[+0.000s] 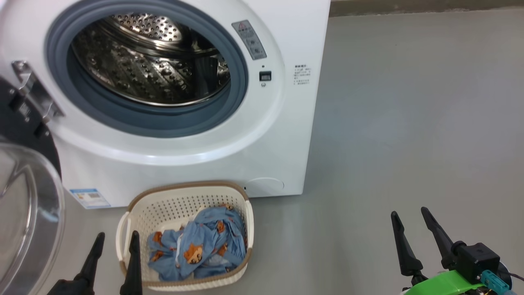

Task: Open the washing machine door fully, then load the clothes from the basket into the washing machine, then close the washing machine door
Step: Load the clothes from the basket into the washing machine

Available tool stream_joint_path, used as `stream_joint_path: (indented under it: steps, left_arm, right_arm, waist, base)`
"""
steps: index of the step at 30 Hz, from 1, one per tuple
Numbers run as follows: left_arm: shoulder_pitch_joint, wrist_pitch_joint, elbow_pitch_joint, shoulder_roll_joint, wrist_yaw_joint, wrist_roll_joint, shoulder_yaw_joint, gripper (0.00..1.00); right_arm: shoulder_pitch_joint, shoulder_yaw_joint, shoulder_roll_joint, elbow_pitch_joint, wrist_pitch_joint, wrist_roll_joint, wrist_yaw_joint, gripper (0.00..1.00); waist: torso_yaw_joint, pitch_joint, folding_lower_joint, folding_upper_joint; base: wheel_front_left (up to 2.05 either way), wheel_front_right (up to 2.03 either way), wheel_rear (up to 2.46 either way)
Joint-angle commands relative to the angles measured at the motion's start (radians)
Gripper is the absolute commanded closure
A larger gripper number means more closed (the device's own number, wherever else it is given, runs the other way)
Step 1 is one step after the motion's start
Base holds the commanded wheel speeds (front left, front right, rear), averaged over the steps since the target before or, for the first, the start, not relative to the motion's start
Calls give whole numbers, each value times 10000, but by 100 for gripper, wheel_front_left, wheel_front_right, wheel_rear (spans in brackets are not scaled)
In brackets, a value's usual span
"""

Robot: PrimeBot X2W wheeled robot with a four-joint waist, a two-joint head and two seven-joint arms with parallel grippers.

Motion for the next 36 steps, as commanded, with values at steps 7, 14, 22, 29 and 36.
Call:
stream_joint_path:
  steps: [7, 14, 22, 29, 36]
  left_arm:
    - [-361, -59, -306, 116, 103, 90, 263, 0]
    - [-337, -59, -289, 116, 97, 70, 189, 0]
    - [-302, -59, -222, 116, 81, 21, 115, 0]
    - [-305, -59, -229, 116, 90, 27, 72, 0]
    - [-300, -59, -253, 116, 56, -2, 6, 0]
  right_arm:
    - [-164, 247, -30, -174, -74, 37, 16, 0]
    - [-183, 262, -30, -150, -74, 42, 16, 0]
    - [-181, 289, -30, -102, -74, 52, 16, 0]
    - [-160, 271, -29, -93, -74, 54, 16, 0]
    - [-140, 268, -29, -86, -74, 91, 16, 0]
  waist:
    - [-8, 95, -1, 0]
    - [-5, 104, -1, 0]
    - [-6, 50, -1, 0]
    - [12, 43, -1, 0]
    - [47, 16, -1, 0]
  base:
    - [108, -108, 0]
    - [19, -19, 0]
    - [0, 0, 0]
    - [0, 0, 0]
    - [0, 0, 0]
